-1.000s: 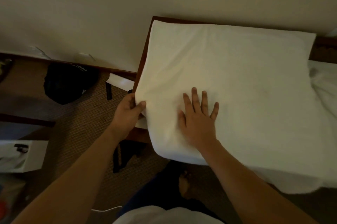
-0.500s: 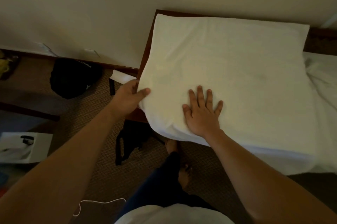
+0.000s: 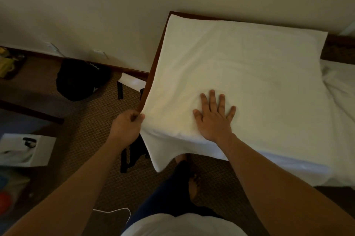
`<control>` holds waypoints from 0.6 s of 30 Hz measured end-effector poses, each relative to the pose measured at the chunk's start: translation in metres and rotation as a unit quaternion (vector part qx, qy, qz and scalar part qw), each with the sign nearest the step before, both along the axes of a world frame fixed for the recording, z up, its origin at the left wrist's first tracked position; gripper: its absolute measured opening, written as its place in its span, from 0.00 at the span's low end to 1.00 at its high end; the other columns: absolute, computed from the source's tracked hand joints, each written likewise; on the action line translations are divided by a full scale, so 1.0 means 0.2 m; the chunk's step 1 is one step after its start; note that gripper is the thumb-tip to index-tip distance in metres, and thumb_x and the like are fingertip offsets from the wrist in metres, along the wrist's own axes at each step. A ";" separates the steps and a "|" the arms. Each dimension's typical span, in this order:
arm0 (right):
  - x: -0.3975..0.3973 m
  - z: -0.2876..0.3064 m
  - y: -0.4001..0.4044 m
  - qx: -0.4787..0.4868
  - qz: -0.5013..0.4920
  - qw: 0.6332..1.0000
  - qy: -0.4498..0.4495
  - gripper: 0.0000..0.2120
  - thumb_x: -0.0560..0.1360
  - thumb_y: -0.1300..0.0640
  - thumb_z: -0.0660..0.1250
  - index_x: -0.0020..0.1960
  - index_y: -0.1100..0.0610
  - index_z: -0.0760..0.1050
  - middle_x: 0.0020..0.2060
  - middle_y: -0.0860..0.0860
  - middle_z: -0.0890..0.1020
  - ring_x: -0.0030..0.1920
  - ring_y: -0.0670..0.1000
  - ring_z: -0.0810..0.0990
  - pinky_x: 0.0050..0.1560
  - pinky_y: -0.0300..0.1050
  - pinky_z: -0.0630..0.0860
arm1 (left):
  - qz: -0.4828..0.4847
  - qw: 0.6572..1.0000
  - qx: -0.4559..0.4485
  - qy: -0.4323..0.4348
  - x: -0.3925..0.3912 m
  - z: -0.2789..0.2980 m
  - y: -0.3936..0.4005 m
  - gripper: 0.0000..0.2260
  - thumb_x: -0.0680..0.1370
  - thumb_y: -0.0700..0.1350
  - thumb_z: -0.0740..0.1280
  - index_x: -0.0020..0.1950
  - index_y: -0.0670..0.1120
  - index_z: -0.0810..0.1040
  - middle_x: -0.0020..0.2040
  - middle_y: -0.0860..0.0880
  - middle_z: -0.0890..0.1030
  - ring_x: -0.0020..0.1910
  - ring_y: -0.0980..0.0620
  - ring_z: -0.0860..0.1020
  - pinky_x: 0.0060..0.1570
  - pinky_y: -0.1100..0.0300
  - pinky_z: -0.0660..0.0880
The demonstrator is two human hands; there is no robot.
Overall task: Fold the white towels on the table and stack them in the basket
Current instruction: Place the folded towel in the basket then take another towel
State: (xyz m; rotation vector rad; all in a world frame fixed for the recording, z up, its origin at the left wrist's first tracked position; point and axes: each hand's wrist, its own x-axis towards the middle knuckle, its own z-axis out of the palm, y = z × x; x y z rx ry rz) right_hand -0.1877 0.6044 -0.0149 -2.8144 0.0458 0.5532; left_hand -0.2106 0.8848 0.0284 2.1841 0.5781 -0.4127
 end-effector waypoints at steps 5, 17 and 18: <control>-0.07 0.00 0.00 0.006 0.027 0.998 -0.061 0.33 0.82 0.36 0.42 0.84 0.46 0.42 0.83 0.50 0.39 0.82 0.58 0.37 0.75 0.73 0.38 | -0.116 0.942 0.217 -0.229 -0.06 -0.05 -0.17 0.14 0.79 0.44 0.68 0.64 0.46 0.74 0.64 0.44 0.75 0.62 0.43 0.74 0.60 0.42 0.75; -0.19 -0.01 -0.30 -0.073 -0.039 0.996 -0.039 0.32 0.81 0.34 0.36 0.82 0.42 0.36 0.82 0.45 0.38 0.82 0.55 0.36 0.78 0.67 0.39 | -0.326 0.887 0.318 -0.079 0.18 -0.24 -0.12 0.29 0.83 0.64 0.36 0.83 0.58 0.39 0.83 0.52 0.37 0.82 0.41 0.40 0.77 0.33 0.43; -0.19 -0.01 -0.32 -0.076 -0.067 0.994 -0.032 0.32 0.81 0.34 0.35 0.82 0.43 0.36 0.82 0.45 0.38 0.82 0.56 0.36 0.78 0.68 0.39 | -0.313 0.888 0.330 -0.071 0.18 -0.24 -0.13 0.29 0.83 0.63 0.36 0.83 0.57 0.40 0.84 0.51 0.38 0.82 0.40 0.41 0.77 0.31 0.43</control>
